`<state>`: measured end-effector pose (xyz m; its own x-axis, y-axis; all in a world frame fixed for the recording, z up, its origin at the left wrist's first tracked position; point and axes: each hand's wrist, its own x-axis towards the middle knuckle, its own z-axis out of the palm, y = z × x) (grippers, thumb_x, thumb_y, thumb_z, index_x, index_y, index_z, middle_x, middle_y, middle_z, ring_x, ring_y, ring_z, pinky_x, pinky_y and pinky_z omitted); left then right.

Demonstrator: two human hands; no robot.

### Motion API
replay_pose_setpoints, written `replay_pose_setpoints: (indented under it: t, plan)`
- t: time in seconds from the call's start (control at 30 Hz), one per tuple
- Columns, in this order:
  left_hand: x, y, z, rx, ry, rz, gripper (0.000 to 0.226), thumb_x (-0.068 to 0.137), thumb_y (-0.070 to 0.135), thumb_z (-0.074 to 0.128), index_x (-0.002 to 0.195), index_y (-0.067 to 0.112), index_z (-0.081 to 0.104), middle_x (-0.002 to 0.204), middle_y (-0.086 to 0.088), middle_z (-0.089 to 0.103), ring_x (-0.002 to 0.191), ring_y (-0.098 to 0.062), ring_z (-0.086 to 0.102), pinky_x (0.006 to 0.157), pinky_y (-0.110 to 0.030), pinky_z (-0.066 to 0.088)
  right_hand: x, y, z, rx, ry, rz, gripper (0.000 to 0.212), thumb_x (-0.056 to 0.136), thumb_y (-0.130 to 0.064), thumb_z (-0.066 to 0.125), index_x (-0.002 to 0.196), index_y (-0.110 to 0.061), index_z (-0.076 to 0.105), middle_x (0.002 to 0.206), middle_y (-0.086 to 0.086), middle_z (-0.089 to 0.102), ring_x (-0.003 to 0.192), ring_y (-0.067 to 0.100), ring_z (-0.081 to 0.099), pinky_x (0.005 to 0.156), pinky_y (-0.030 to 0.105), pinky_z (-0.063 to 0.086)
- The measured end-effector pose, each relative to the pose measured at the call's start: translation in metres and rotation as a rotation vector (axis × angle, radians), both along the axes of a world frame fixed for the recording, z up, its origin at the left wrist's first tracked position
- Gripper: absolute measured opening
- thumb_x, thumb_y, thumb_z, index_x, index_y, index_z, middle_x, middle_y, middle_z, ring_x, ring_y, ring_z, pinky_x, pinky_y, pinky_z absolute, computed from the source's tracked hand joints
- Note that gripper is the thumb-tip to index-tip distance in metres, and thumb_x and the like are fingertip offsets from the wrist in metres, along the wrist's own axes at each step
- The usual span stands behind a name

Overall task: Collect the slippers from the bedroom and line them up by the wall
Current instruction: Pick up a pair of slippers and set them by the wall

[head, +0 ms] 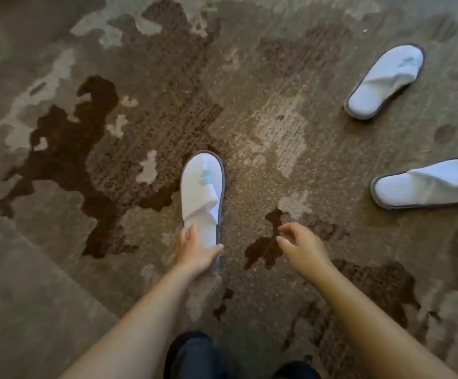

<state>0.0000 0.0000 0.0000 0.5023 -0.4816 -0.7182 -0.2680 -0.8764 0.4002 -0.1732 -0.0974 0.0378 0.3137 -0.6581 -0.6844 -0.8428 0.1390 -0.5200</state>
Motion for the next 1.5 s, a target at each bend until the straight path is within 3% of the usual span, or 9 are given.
replay_pose_setpoints:
  t: [0.17, 0.33, 0.53, 0.77, 0.93, 1.07, 1.27, 1.37, 1.5]
  plan:
    - [0.004, -0.005, -0.080, 0.045, -0.165, 0.068, 0.112, 0.063, 0.041, 0.075, 0.140, 0.018, -0.004, 0.151, -0.024, -0.001, 0.138, -0.038, 0.004, 0.113, -0.045, 0.008, 0.012, -0.011, -0.085, -0.127, 0.004, 0.124, 0.039, 0.088, -0.023, 0.049, 0.126, -0.014, 0.044, 0.129, 0.006, 0.049, 0.120, 0.021, 0.041, 0.098, 0.033, 0.038]
    - [0.000, -0.005, -0.095, 0.065, -0.338, 0.057, 0.114, 0.057, 0.036, 0.080, 0.139, 0.023, 0.002, 0.148, -0.022, 0.012, 0.132, -0.041, 0.016, 0.107, -0.053, 0.020, 0.001, -0.012, -0.101, -0.119, 0.030, 0.151, 0.041, 0.089, -0.025, 0.049, 0.128, -0.015, 0.040, 0.133, 0.006, 0.044, 0.124, 0.021, 0.034, 0.102, 0.034, 0.035]
    - [-0.006, -0.034, -0.060, -0.133, -0.286, -0.066, 0.110, 0.051, 0.026, 0.083, 0.138, 0.019, 0.016, 0.139, -0.026, 0.031, 0.124, -0.043, 0.030, 0.103, -0.049, 0.025, -0.041, -0.033, -0.060, -0.140, 0.070, -0.056, 0.038, 0.089, -0.022, 0.049, 0.125, -0.014, 0.043, 0.131, 0.007, 0.045, 0.123, 0.021, 0.037, 0.100, 0.031, 0.034]
    - [-0.076, -0.132, 0.016, -0.262, -0.113, -0.300, 0.108, 0.054, 0.033, 0.080, 0.138, 0.021, 0.015, 0.140, -0.022, 0.029, 0.124, -0.041, 0.030, 0.104, -0.047, 0.025, -0.132, -0.076, 0.026, -0.291, 0.201, -0.423, 0.042, 0.084, -0.021, 0.057, 0.123, -0.009, 0.045, 0.130, 0.015, 0.046, 0.122, 0.029, 0.039, 0.102, 0.040, 0.034]
    - [-0.123, -0.189, -0.001, -0.293, -0.118, -0.337, 0.107, 0.054, 0.033, 0.079, 0.138, 0.024, 0.014, 0.141, -0.019, 0.028, 0.125, -0.039, 0.028, 0.105, -0.047, 0.025, -0.172, -0.125, -0.007, -0.335, 0.246, -0.590, 0.057, 0.082, -0.026, 0.061, 0.130, -0.008, 0.035, 0.138, 0.017, 0.036, 0.127, 0.032, 0.032, 0.103, 0.042, 0.032]
    - [-0.143, -0.219, -0.039, -0.279, -0.135, -0.360, 0.105, 0.054, 0.031, 0.080, 0.138, 0.023, 0.016, 0.141, -0.019, 0.029, 0.127, -0.038, 0.026, 0.104, -0.047, 0.025, -0.172, -0.165, -0.070, -0.336, 0.242, -0.505, 0.064, 0.081, -0.029, 0.059, 0.135, -0.016, 0.028, 0.144, 0.015, 0.026, 0.130, 0.034, 0.024, 0.106, 0.043, 0.028]
    - [-0.155, -0.227, -0.073, -0.210, -0.177, -0.324, 0.102, 0.055, 0.031, 0.079, 0.137, 0.024, 0.020, 0.140, -0.018, 0.032, 0.127, -0.035, 0.027, 0.104, -0.044, 0.025, -0.163, -0.191, -0.139, -0.366, 0.338, -0.047, 0.066, 0.082, -0.051, 0.049, 0.137, -0.039, 0.015, 0.154, 0.005, -0.002, 0.137, 0.036, 0.000, 0.111, 0.055, 0.008]
    - [-0.161, -0.228, -0.076, -0.192, -0.184, -0.333, 0.100, 0.055, 0.032, 0.079, 0.136, 0.024, 0.020, 0.140, -0.018, 0.033, 0.127, -0.037, 0.028, 0.105, -0.046, 0.025, -0.178, -0.187, -0.144, -0.446, 0.347, 0.054, 0.057, 0.079, -0.054, 0.050, 0.130, -0.036, 0.031, 0.153, 0.004, 0.004, 0.137, 0.032, -0.003, 0.111, 0.054, 0.001]
    - [-0.170, -0.228, -0.074, -0.205, -0.178, -0.332, 0.100, 0.055, 0.030, 0.080, 0.136, 0.022, 0.022, 0.137, -0.021, 0.035, 0.125, -0.038, 0.031, 0.105, -0.046, 0.026, -0.211, -0.161, -0.138, -0.475, 0.304, -0.001, 0.041, 0.078, -0.046, 0.058, 0.107, -0.017, 0.053, 0.146, 0.009, 0.026, 0.136, 0.027, 0.009, 0.111, 0.049, 0.004]
